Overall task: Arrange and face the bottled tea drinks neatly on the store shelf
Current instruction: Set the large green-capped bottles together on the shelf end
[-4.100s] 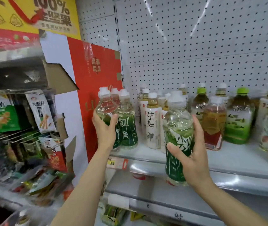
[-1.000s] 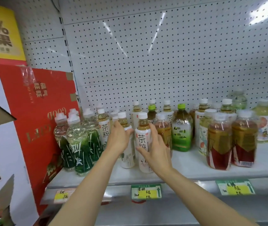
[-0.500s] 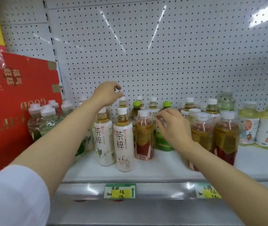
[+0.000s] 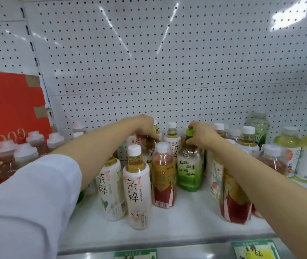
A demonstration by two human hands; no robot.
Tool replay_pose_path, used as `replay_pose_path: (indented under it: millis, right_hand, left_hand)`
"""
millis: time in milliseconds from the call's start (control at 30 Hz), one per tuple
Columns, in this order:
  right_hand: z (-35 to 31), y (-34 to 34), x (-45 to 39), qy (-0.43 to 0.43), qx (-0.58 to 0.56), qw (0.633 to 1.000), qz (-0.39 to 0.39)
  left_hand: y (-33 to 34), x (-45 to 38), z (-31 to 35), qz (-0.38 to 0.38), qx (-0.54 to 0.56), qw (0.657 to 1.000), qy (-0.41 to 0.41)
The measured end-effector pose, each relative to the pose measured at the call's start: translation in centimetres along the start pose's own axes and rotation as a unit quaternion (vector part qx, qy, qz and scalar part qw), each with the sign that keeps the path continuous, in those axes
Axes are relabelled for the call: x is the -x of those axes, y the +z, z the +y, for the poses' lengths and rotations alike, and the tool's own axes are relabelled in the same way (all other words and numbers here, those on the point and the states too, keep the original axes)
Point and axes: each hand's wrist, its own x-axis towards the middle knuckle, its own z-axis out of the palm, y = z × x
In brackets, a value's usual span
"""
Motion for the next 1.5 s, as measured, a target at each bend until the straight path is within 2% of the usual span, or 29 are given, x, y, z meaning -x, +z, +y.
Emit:
replay_pose_path:
  millis: [133, 233, 333, 400, 500, 567, 633, 733, 800, 867, 1067, 1233, 1500]
  right_hand:
    - [0.2, 0.1, -1.3, 0.022, -0.018, 1.000, -0.002]
    - [0.5, 0.6, -1.7, 0.024, -0.049, 0.998, 0.017]
    - [0.4, 0.4, -1.8, 0.027, -0.068, 0.996, 0.046]
    - [-0.1, -0.6, -1.7, 0.022, -0.076, 0.993, 0.089]
    - [-0.9, -2.9, -1.3, 0.011, -0.130, 0.977, 0.169]
    - [-1.2, -4.5, -0.7, -0.001, -0.243, 0.948, 0.203]
    - [-1.5, -5.8, 0.3, -0.033, -0.347, 0.911, 0.220]
    - [-2.1, -7.0, 1.9, -0.088, -0.438, 0.862, 0.241]
    - [-2.3, -7.5, 2.5, -0.098, -0.497, 0.821, 0.263]
    - [-2.4, -8.2, 3.3, -0.102, -0.534, 0.794, 0.274]
    - [-3.3, -9.8, 5.9, -0.126, -0.507, 0.800, 0.295]
    - [-3.0, -10.3, 8.5, -0.090, -0.450, 0.825, 0.328]
    - [1.7, -12.4, 13.2, -0.072, -0.451, 0.820, 0.345]
  left_hand:
    - [0.5, -0.4, -0.2, 0.035, -0.056, 0.998, 0.006]
    - [-0.5, 0.6, -1.3, 0.060, -0.059, 0.996, -0.002]
    - [-3.1, 2.3, -2.6, 0.154, -0.054, 0.987, -0.008]
    - [-4.8, 3.7, -2.9, 0.232, 0.022, 0.972, -0.012]
    - [-6.8, 5.0, -3.1, 0.327, 0.212, 0.921, -0.013]
    - [-7.8, 5.3, -3.1, 0.374, 0.319, 0.871, 0.005]
    - [-8.6, 5.7, -2.4, 0.405, 0.367, 0.837, 0.031]
    - [-9.4, 6.5, -0.7, 0.438, 0.422, 0.790, 0.077]
    - [-10.4, 7.1, -0.3, 0.441, 0.479, 0.751, 0.108]
    - [-11.2, 8.0, -0.3, 0.439, 0.512, 0.727, 0.133]
    - [-10.5, 11.1, 1.8, 0.405, 0.590, 0.660, 0.228]
    - [-8.2, 12.1, 2.0, 0.364, 0.628, 0.642, 0.245]
    - [-6.2, 14.6, 6.8, 0.335, 0.652, 0.629, 0.258]
